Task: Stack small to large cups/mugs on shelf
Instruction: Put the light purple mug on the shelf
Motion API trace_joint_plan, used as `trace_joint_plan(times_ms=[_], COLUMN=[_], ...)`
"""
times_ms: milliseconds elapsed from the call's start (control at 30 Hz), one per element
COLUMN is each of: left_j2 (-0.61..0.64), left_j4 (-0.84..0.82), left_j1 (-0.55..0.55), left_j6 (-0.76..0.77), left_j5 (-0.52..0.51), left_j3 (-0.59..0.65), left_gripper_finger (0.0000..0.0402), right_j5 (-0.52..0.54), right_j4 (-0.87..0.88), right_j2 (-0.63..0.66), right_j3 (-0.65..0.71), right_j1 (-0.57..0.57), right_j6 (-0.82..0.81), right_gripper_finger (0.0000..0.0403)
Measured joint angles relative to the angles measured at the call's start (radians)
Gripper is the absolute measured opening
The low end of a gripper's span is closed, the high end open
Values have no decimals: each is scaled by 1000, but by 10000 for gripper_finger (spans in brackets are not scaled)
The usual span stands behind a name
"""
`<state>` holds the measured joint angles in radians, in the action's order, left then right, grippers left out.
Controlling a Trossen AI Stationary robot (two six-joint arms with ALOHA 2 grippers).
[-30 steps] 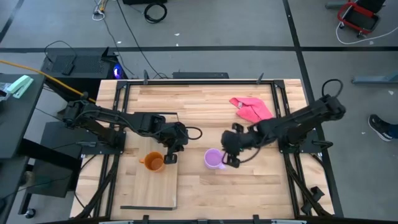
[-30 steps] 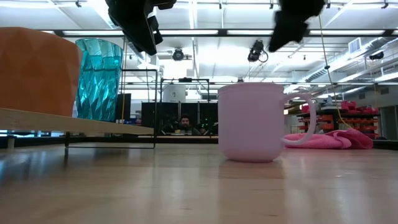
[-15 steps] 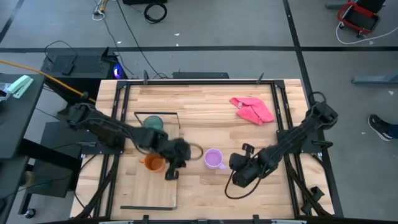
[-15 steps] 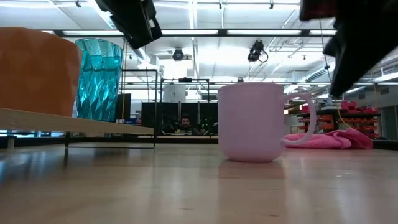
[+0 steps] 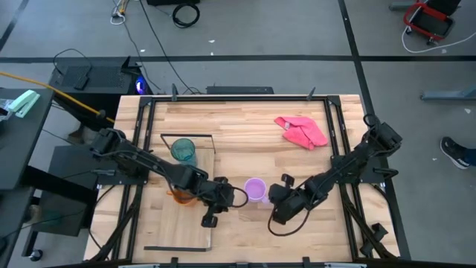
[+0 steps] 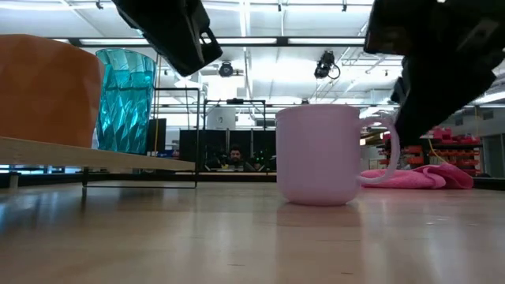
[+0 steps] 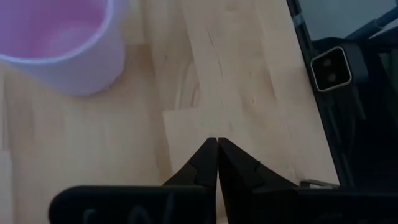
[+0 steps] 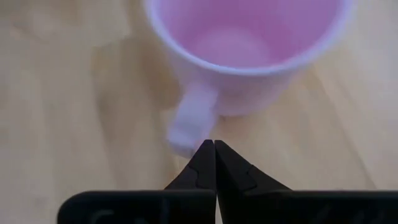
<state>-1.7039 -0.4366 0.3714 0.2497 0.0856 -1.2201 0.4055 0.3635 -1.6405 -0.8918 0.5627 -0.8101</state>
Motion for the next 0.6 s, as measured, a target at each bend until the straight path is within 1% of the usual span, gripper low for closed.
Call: trace_joint_plan(times_ms=[133, 333, 533, 600], left_j2=[0, 0, -10, -16], left_j4=[10, 14, 19, 4], left_j1=[-1, -1, -18, -35], left_j6=[-2, -2, 21, 36], left_j5=[-3, -12, -138, -159], left_j3=[0, 0, 0, 2], left_gripper_finger=[24, 16, 14, 18], right_j5=[-48, -115, -152, -158], right_j4=[-124, -215, -250, -264], right_j2=[-1, -3, -3, -3], right_j3=[3, 4, 4, 4], right_j1=[-23, -94, -158, -171], right_j6=[94, 217, 282, 290], right_gripper_finger=[1, 0, 0, 0])
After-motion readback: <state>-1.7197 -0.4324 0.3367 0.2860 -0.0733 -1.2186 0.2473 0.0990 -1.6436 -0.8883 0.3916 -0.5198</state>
